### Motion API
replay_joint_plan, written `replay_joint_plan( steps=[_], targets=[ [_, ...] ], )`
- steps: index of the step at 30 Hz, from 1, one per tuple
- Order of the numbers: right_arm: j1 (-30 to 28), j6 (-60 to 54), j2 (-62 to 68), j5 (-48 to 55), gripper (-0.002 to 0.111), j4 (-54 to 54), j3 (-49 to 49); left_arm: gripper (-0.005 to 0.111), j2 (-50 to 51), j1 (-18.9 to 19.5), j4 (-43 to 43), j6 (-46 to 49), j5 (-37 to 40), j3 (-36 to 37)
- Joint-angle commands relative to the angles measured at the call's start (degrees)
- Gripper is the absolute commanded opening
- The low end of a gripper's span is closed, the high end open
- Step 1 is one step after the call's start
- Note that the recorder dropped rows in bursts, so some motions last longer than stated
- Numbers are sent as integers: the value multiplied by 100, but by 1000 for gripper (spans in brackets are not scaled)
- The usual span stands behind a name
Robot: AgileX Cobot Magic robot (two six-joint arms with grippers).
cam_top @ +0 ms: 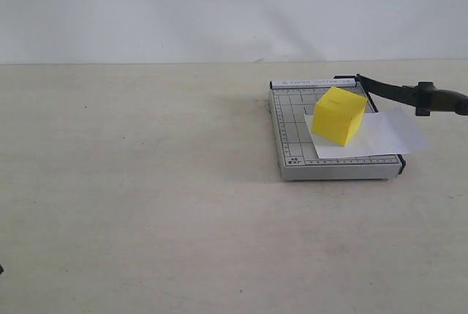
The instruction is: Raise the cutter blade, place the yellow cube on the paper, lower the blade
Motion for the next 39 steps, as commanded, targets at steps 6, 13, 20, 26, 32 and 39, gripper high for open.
replay_joint_plan(
  steps=[6,13,20,26,32,39],
  targets=[
    [12,-27,-21,-25,0,-27,12,56,-22,1265,46,288,-95,30],
    [12,-27,-21,-25,0,-27,12,56,-22,2322,46,288,-95,30],
    [12,-359,-21,-112,0,-27,12,56,-22,3272,46,288,-95,30],
    [12,-313,-21,-112,0,-27,12,56,-22,3983,46,288,-95,30],
    [12,-283,-21,-293,0,-16,12,56,-22,4178,46,288,-95,30],
    [12,63,-21,-111,0,-16,12,56,-22,4178,46,288,-95,30]
  ],
)
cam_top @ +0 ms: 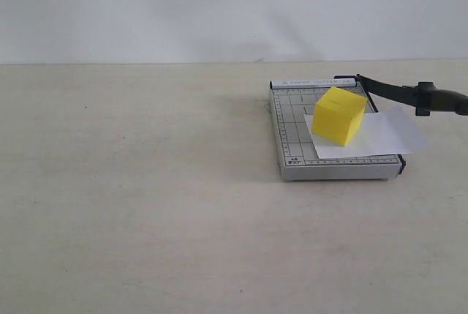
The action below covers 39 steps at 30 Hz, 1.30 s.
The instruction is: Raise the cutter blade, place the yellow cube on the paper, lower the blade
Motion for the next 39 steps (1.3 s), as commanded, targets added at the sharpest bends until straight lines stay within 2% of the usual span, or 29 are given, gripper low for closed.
replay_joint_plan(
  steps=[1,6,9,11,14,15,22,30,39],
  targets=[
    [12,192,-21,196,0,-16,12,56,-22,14,-4,25,-82,21],
    [12,206,-21,396,0,-4,-153,56,-22,14,-4,25,-82,21],
    [12,160,-9,1116,12,-77,-621,56,-22,14,-4,25,-82,21],
    [12,19,102,1440,27,-186,-914,56,-22,12,-4,25,-82,21],
    [12,37,258,1867,61,-523,-1385,56,-22,12,-4,25,-94,21],
    [12,84,357,2039,68,-602,-1530,56,-22,12,-4,25,-84,21],
    [12,192,1536,3634,68,-1025,-2407,56,-22,12,-4,25,-95,21],
    [12,321,2701,3924,68,-1180,-3227,56,-22,12,-4,25,-95,21],
    [12,377,3290,4242,68,-1424,-3472,56,-22,12,-4,25,-95,21]
  ],
)
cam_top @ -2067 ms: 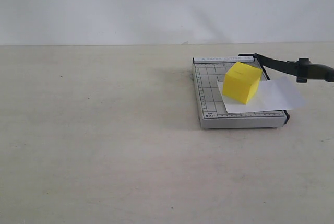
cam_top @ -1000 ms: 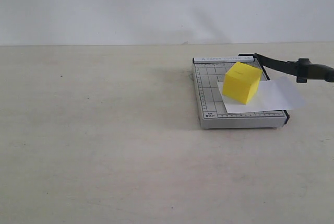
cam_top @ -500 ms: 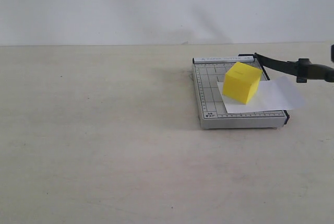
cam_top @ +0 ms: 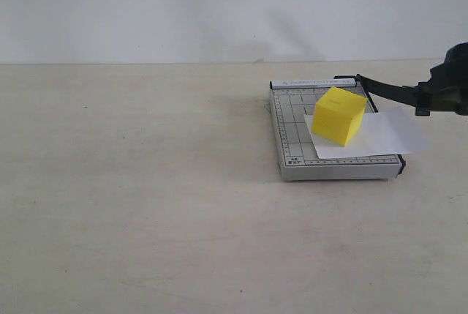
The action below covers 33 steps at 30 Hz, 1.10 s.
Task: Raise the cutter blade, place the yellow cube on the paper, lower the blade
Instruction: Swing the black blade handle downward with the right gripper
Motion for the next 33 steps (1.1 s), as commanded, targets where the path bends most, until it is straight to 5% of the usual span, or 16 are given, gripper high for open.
replay_joint_plan(
  steps=[1,11,21,33],
  targets=[
    [12,14,199,51,68,-145,-73,56,-22,12,-4,25,-48,21],
    [12,49,513,48,65,-491,-73,56,-22,12,-4,25,-48,21],
    [12,-10,515,72,0,-504,-73,56,-22,12,-4,25,-48,21],
    [12,1,515,35,0,-454,407,56,-22,12,-4,25,-48,21]
  ],
)
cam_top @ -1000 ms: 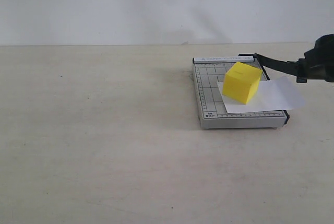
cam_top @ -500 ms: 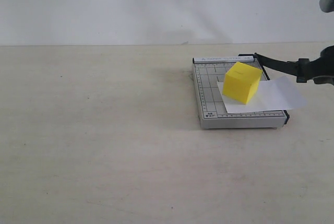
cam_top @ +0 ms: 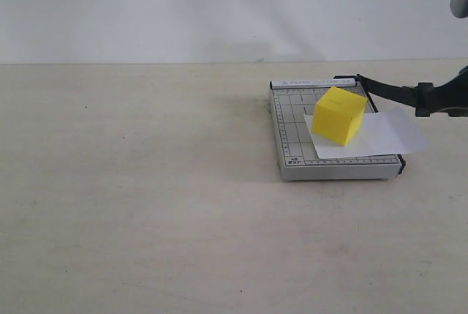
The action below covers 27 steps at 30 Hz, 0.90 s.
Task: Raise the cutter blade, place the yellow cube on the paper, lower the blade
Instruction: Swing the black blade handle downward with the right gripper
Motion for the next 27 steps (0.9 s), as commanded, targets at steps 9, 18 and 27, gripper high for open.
replay_joint_plan(
  steps=[9,18,27],
  targets=[
    [12,-108,20,-217,0,90,715,56,-22,12,-4,25,-48,21],
    [12,-100,20,-662,0,103,1332,56,-22,12,-4,25,-37,21],
    [12,-100,32,-719,0,132,1429,56,-22,12,-4,25,-37,21]
  ],
)
